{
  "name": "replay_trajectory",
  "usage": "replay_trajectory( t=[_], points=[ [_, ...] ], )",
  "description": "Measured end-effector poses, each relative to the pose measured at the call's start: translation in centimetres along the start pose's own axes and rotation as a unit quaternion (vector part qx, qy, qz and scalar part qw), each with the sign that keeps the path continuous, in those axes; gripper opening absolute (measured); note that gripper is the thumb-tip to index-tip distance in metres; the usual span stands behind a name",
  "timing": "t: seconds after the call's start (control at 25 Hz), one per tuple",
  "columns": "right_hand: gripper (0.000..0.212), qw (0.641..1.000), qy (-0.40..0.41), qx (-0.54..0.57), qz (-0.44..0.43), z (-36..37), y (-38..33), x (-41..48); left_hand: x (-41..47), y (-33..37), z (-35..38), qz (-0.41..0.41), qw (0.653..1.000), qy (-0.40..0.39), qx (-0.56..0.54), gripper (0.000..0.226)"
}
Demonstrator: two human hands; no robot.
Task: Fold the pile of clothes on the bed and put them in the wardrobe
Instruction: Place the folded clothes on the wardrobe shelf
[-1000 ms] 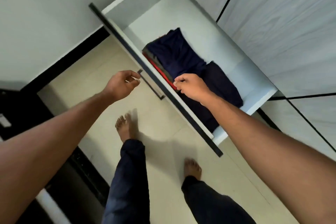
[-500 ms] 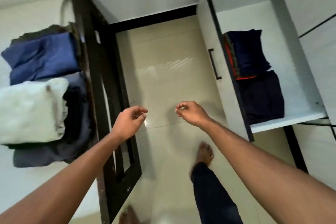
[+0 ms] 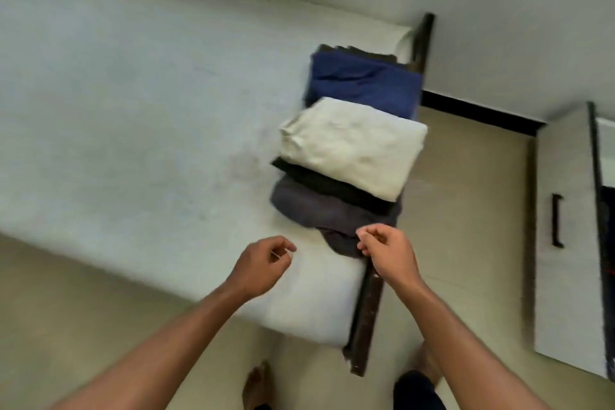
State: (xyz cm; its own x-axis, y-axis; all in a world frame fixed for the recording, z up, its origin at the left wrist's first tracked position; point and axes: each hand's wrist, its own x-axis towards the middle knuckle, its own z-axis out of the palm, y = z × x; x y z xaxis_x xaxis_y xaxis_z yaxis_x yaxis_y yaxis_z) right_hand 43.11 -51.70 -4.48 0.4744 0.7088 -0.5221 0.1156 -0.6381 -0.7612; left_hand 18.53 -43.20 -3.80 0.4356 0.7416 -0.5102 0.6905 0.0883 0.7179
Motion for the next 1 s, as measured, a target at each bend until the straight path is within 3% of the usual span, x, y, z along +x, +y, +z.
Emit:
replay_trajectory(
  t=[0.12,0.2,0.32,0.44,0.56,0.68,0.8,1.0],
  points=[
    [0.016,0.997,0.007,-0.071,-0.016,4.8,-3.8,-2.9,-2.8,-5.1,-5.2,-0.097,0.994,0.04,-0.042,0.018],
    [0.017,0.994,0.058,-0.085,-0.032,6.0,-6.5,-3.7,-3.2,-6.2,-7.1,-0.127,0.989,0.048,-0.059,0.019],
    [0.021,0.967,0.238,-0.058,-0.072,4.8,-9.5,-2.0,-1.8,-5.0,-8.4,-0.118,0.989,0.053,-0.069,0.014],
    [0.048,0.932,0.36,-0.034,-0.005,1.1,-10.8,2.0,1.6,-1.8,-8.3,-0.11,0.987,0.063,-0.094,0.009],
    [0.084,0.94,0.32,-0.032,0.111,-2.3,-10.3,6.3,6.5,2.8,-7.3,-0.104,0.989,0.057,-0.088,0.043],
    [0.105,0.963,0.219,0.079,0.134,-2.9,-9.4,9.4,12.4,6.5,-6.9,-0.091,0.985,0.069,-0.127,0.068],
    [0.092,0.96,0.163,0.165,0.157,-2.2,-7.8,10.6,17.3,8.2,-6.5,-0.093,0.982,0.009,-0.164,0.088],
    [0.062,0.953,0.196,0.15,0.173,-1.2,-7.5,10.5,20.9,9.5,-6.9,-0.152,0.967,-0.117,-0.168,0.094]
  ],
)
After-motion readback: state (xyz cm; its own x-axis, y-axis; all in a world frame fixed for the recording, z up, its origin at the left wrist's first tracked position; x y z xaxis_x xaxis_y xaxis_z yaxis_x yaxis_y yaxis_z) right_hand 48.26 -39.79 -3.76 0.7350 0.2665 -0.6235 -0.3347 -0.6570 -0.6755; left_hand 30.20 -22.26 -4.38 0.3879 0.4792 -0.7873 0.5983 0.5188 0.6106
